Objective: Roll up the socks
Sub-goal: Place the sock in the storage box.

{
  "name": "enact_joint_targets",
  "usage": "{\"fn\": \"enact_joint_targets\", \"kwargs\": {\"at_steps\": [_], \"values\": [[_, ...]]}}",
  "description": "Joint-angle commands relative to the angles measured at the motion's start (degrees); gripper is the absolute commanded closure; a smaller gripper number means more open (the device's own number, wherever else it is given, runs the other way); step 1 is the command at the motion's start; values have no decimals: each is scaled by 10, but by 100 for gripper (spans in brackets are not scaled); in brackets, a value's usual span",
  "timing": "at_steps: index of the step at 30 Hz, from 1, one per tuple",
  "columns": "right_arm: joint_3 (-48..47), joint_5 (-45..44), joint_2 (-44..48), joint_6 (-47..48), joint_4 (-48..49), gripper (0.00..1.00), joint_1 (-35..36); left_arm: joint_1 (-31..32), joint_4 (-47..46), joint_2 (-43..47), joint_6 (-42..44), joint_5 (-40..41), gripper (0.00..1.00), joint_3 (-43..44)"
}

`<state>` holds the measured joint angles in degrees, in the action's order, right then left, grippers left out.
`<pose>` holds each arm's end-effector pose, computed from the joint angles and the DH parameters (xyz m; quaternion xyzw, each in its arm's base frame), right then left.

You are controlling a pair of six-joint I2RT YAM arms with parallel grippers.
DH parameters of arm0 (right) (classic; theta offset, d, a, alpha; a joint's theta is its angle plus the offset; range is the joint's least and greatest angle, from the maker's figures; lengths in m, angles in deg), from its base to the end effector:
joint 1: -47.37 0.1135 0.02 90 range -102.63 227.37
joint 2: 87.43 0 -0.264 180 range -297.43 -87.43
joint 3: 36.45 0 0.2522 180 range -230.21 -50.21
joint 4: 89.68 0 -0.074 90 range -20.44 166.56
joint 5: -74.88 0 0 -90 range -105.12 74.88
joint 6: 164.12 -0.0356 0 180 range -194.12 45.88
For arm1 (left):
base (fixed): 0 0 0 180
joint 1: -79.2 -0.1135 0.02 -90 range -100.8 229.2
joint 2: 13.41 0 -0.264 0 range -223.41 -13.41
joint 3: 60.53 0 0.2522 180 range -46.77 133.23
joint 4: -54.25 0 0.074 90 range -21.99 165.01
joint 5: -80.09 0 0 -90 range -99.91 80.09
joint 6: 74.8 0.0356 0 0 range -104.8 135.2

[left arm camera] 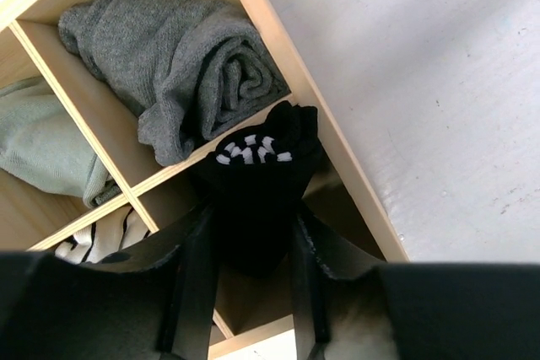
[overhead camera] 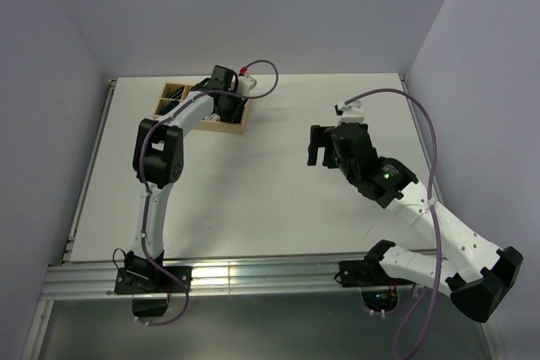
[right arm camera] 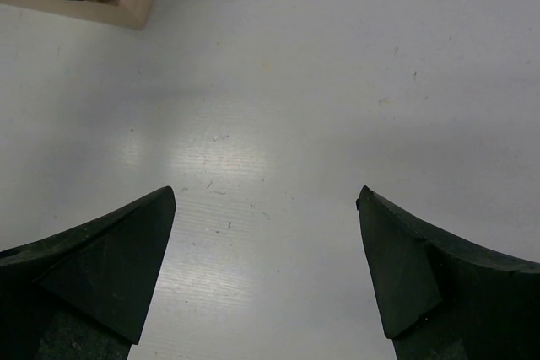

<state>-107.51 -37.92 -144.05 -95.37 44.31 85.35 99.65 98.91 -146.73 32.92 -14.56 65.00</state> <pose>0.1740 0.1184 0.3409 -0.0290 0.8605 0.0865 0.5012 0.4841 -0.1836 0.1846 0.3217 0.8897 -0.0461 0.3206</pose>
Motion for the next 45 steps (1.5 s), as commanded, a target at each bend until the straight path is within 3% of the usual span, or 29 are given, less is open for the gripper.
{"fn": "enact_joint_targets", "kwargs": {"at_steps": [1,10,25,39,45], "values": [[3,-4,15,-8,10,4,-5,-2,10,42,0,2,59,10],[6,-2,16,-9,14,4,-5,-4,24,46,-4,-19,53,29],[7,0,15,-6,18,5,-5,-23,-36,87,-47,-76,52,5],[10,0,6,-5,17,5,-5,-25,-50,39,-68,-143,67,-2],[6,-2,-2,0,18,5,-5,-24,-29,9,-66,-128,77,-8]]}}
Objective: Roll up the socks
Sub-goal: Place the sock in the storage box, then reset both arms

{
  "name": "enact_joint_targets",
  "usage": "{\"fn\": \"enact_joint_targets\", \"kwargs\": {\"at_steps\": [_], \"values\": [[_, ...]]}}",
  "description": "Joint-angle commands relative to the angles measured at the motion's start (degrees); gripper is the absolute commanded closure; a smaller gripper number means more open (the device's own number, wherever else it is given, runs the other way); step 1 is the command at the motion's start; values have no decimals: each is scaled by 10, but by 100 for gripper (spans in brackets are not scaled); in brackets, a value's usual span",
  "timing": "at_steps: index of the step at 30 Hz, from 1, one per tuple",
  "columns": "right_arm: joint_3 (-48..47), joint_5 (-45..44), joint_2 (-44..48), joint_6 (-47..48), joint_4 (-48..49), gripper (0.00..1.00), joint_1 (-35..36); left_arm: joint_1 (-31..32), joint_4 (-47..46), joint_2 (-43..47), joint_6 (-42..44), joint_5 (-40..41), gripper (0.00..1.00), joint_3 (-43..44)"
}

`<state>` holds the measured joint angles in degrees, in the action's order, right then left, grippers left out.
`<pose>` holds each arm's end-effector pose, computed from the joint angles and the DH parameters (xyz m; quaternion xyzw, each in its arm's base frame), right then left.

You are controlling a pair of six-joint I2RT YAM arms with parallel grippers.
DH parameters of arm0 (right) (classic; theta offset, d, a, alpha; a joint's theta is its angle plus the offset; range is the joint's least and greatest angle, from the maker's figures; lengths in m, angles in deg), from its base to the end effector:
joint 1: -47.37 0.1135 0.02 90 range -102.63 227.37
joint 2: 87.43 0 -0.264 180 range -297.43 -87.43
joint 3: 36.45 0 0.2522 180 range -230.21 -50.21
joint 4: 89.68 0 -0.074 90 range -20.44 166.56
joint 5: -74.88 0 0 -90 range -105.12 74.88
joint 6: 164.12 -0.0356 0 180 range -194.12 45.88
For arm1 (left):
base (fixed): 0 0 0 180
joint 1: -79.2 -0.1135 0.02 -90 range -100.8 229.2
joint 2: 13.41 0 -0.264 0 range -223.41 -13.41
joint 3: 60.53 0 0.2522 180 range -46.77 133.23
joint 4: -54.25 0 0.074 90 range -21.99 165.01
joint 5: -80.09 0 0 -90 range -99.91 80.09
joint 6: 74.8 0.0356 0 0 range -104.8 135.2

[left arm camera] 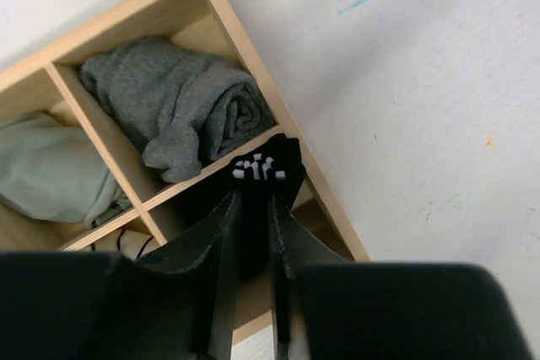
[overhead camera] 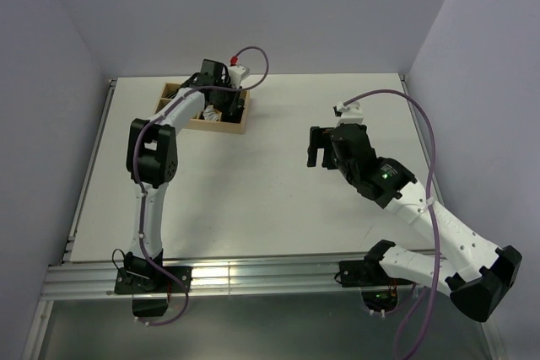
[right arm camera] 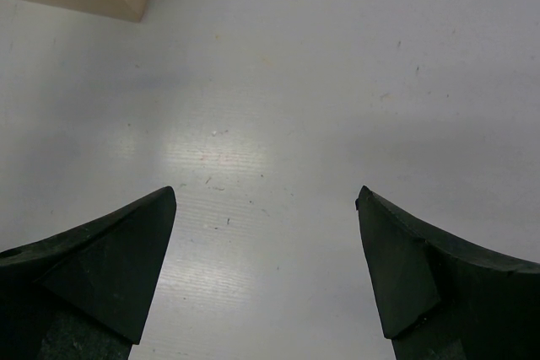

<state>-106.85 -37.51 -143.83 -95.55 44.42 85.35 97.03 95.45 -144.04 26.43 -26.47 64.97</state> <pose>0.1734 0.1182 0.3379 -0.0301 0.8622 0.0886 0.4978 0.4898 -0.1682 0.2131 0.2823 0.8758 -0.1546 0.3598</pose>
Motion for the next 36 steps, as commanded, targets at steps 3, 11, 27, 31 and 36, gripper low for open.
{"fn": "enact_joint_targets", "kwargs": {"at_steps": [3,11,27,31,36], "values": [[-1,-9,-5,5,18,5,-6,4,17,-21,-1,11,81,-22],[-3,-5,-17,8,25,5,-5,9,18,-59,-24,35,80,2],[-39,-43,52,40,4,5,-5,12,-47,105,-159,89,54,-14],[-65,-85,90,56,-15,3,-5,12,-54,226,-199,150,46,-43],[-106,-148,152,68,-42,1,-5,12,-54,372,-243,252,31,-122]]}}
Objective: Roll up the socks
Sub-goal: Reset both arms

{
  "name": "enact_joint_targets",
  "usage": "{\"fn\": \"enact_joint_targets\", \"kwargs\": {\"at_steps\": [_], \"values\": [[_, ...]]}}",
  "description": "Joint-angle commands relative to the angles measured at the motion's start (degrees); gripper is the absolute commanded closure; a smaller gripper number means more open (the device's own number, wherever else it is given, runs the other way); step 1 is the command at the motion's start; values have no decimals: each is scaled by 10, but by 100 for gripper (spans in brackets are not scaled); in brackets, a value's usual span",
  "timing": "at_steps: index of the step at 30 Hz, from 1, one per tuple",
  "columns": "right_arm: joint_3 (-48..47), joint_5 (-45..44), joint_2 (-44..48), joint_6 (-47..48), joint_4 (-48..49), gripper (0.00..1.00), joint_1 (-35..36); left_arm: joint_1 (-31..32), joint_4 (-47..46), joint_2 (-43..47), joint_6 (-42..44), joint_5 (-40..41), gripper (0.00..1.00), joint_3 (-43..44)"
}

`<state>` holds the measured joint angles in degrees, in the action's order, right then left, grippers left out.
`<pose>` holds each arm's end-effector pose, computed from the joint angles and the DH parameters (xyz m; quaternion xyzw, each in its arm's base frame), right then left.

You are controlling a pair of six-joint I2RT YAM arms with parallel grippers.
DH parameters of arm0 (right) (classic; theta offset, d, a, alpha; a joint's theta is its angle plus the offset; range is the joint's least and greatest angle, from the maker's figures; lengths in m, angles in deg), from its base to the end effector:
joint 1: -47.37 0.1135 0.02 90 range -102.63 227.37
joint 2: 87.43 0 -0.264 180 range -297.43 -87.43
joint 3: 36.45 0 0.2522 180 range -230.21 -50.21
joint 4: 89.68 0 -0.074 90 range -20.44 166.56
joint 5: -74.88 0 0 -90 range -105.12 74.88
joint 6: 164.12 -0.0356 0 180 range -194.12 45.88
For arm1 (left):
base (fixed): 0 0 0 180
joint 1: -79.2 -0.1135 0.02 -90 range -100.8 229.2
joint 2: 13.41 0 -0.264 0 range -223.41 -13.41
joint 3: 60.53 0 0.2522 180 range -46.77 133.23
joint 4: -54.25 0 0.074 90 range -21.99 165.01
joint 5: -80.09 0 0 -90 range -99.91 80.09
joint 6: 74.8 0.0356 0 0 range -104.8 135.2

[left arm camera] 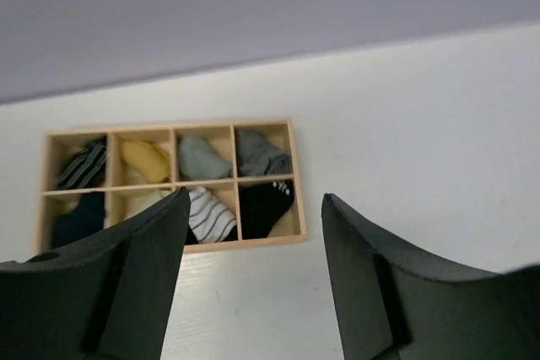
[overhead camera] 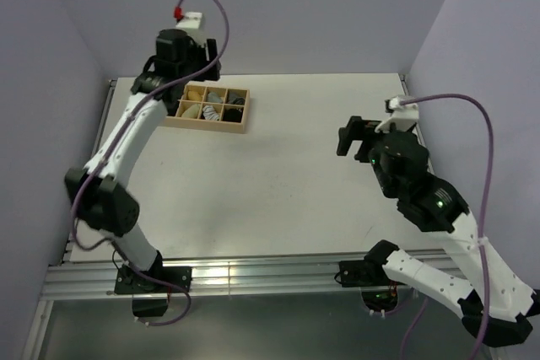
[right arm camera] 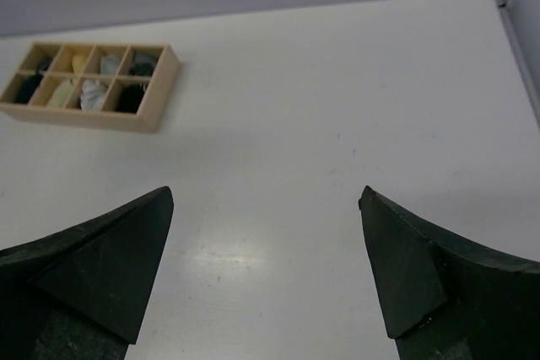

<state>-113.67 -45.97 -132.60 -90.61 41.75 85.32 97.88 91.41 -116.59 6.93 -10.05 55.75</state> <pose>0.1278 0.0766 0.4048 0.0125 0.7886 0.0742 0.6103 0.4034 -0.1365 0.3830 0.0768 0.8354 -0.1278 0.5290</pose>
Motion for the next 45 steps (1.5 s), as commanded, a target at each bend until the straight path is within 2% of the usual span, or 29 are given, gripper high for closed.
{"fn": "enact_joint_targets", "kwargs": {"at_steps": [1,8,12,13,19,23,29,33,45], "values": [[-43,-74,51,21,-21,0,-5,3,-11,147,-55,111,31,-58],[-34,-135,166,63,-3,0,-5,3,23,381,-112,316,18,-193],[-4,-148,220,92,26,0,-5,3,45,506,-129,357,7,-257],[3,-155,230,95,32,0,-5,3,62,552,-133,390,5,-280],[64,-146,303,126,79,0,-5,3,108,710,-165,481,1,-382],[72,-162,301,113,70,0,-5,3,149,765,-177,506,1,-416],[72,-166,280,86,36,0,-5,3,159,815,-209,535,1,-455],[84,-169,284,83,46,0,-5,3,146,837,-210,520,1,-474],[97,-159,278,77,56,2,-5,3,163,822,-234,527,1,-479]]}}
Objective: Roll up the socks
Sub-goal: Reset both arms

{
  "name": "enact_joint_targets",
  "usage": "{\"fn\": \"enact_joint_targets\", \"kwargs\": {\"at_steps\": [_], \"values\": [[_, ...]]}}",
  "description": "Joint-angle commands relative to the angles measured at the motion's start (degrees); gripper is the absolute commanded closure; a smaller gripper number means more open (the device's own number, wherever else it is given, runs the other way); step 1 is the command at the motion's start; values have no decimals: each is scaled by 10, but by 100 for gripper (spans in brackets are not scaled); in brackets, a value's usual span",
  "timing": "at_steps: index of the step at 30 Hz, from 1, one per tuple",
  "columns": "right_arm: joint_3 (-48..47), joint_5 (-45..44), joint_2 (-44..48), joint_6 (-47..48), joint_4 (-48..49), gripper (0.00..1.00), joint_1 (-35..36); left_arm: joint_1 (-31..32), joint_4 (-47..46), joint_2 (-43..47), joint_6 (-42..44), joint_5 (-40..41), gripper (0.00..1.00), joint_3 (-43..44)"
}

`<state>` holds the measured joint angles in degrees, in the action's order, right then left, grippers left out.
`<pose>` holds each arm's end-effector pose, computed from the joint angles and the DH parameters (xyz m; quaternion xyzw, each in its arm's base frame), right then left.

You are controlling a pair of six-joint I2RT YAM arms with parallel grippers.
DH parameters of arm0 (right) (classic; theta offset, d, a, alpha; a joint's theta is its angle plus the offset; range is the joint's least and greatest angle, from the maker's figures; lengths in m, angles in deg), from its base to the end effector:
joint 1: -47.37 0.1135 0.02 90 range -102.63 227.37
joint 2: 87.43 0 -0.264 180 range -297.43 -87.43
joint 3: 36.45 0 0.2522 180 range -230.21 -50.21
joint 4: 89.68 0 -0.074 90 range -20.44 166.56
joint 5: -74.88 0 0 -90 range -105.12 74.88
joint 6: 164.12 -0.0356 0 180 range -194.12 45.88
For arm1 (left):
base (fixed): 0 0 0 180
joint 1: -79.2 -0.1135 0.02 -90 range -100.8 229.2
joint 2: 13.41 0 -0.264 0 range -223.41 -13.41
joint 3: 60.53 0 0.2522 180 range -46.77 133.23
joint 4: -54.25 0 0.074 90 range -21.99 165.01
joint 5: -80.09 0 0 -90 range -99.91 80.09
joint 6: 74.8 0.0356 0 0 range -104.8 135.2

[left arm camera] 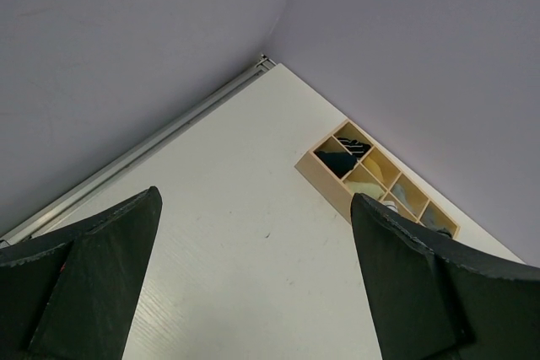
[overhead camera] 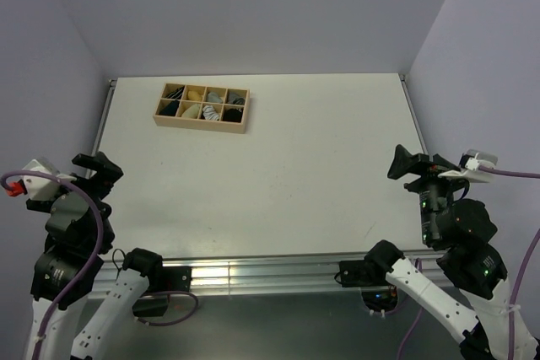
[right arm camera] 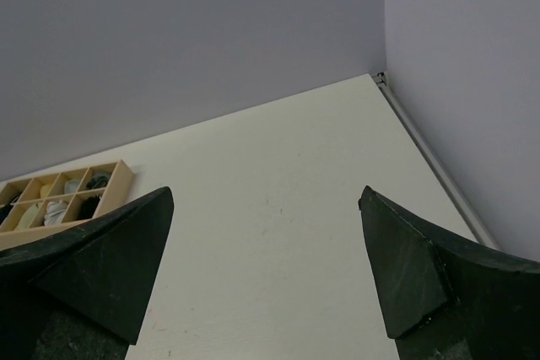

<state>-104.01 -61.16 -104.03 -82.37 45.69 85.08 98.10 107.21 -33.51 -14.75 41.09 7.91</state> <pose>0.0346 -0.0056 0.3957 0.1257 0.6678 0.0276 0.7331 0.0428 0.0146 0.3849 -0.3544 0.6322 0.0351 0.6881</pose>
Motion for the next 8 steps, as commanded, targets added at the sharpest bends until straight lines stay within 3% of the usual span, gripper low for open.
{"fn": "enact_joint_targets", "kwargs": {"at_steps": [1,8], "values": [[1,-7,-9,0,20,2,-3,1,5,-9,-21,16,1,0],[-4,-2,-25,8,31,2,-3,1,-14,-5,-26,1,1,-23]]}}
